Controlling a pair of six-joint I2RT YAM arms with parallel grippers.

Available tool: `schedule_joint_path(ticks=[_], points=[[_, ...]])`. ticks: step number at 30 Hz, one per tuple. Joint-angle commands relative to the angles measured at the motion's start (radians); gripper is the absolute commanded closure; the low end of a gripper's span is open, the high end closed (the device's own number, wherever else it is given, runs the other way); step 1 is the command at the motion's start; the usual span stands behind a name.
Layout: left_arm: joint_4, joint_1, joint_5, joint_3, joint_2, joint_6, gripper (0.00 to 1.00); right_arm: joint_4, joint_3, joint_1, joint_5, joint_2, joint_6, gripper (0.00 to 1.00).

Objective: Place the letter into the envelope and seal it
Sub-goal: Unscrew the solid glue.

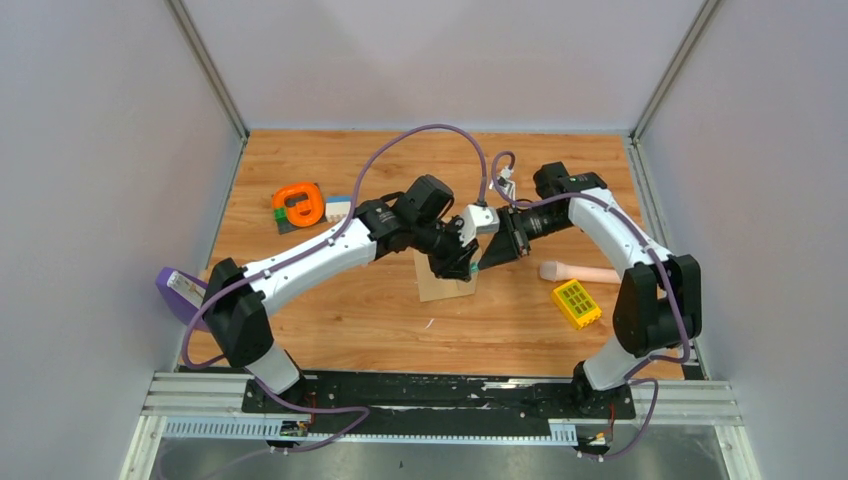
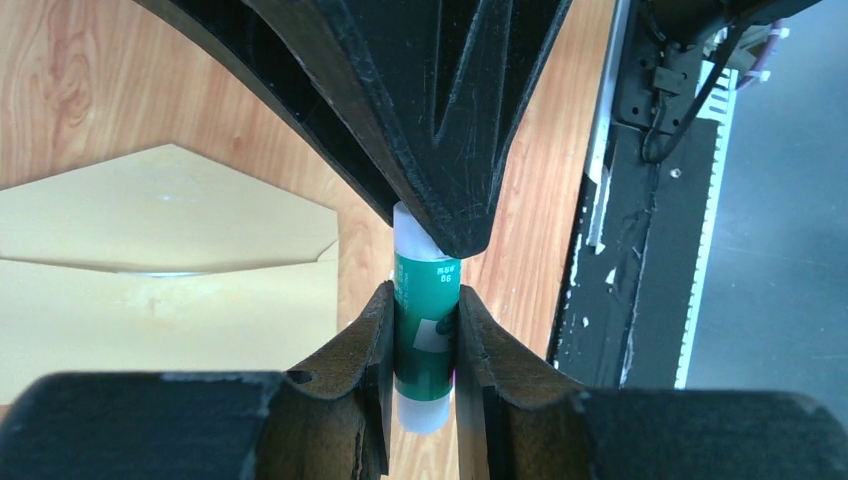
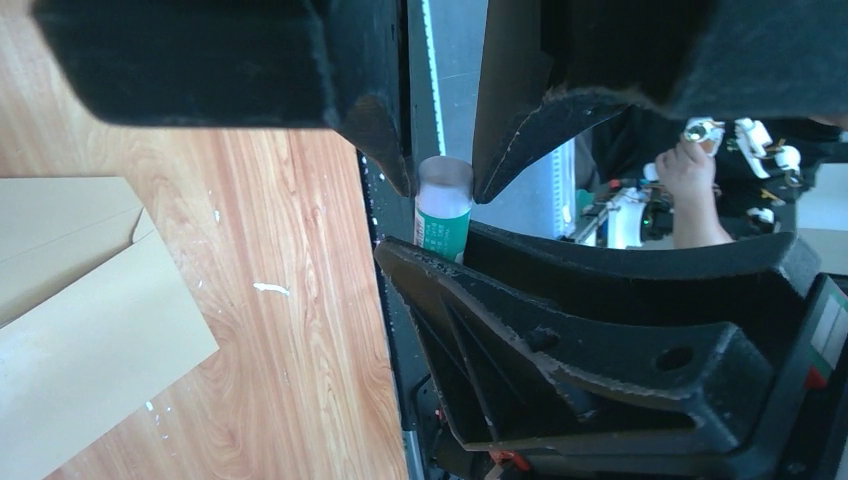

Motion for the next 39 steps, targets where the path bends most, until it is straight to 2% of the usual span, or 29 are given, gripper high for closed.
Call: schedule_joint_path(ticks=[1,5,7,13,15,21,26,30,33,37,39], points=[[0.184,0.007,-0.172,0.027,-0.030,0.040,1.00,-0.090,0.031,0.021,-0.139,0.009,0.110,0.72],[0.185,0.006,-0.168,0.026,-0.022,0.037,1.00,-0.137,0.053,0.017,-0.160,0.013,0.053,0.65],[0.180,0.007,-0.139,0.027,-0.020,0.031,1.00,-0.192,0.068,0.013,-0.175,0.011,-0.031,0.61],[0.132,0.007,0.073,0.044,-0.016,0.033,1.00,-0.301,0.109,-0.032,-0.211,-0.013,-0.238,0.43],[0.110,0.008,0.156,0.052,-0.013,0.040,1.00,-0.331,0.105,-0.062,-0.234,-0.031,-0.328,0.32],[0.065,0.015,0.402,0.054,-0.009,0.044,1.00,-0.316,-0.053,-0.171,-0.202,-0.219,-0.795,0.01],[0.110,0.027,0.593,0.025,0.006,-0.027,1.00,-0.244,-0.204,-0.285,-0.222,-0.442,-1.186,0.00],[0.202,0.028,0.715,-0.025,0.030,-0.122,1.00,-0.110,-0.294,-0.286,-0.218,-0.603,-1.353,0.00],[0.359,0.028,0.797,-0.075,0.054,-0.283,1.00,-0.269,-0.263,-0.286,-0.218,-0.603,-1.641,0.02],[0.617,0.028,0.871,-0.142,0.090,-0.513,1.00,-0.271,-0.267,-0.284,-0.262,-0.625,-1.701,0.04],[0.665,0.025,0.892,-0.150,0.102,-0.547,1.00,-0.274,-0.271,-0.275,-0.268,-0.619,-1.707,0.07]])
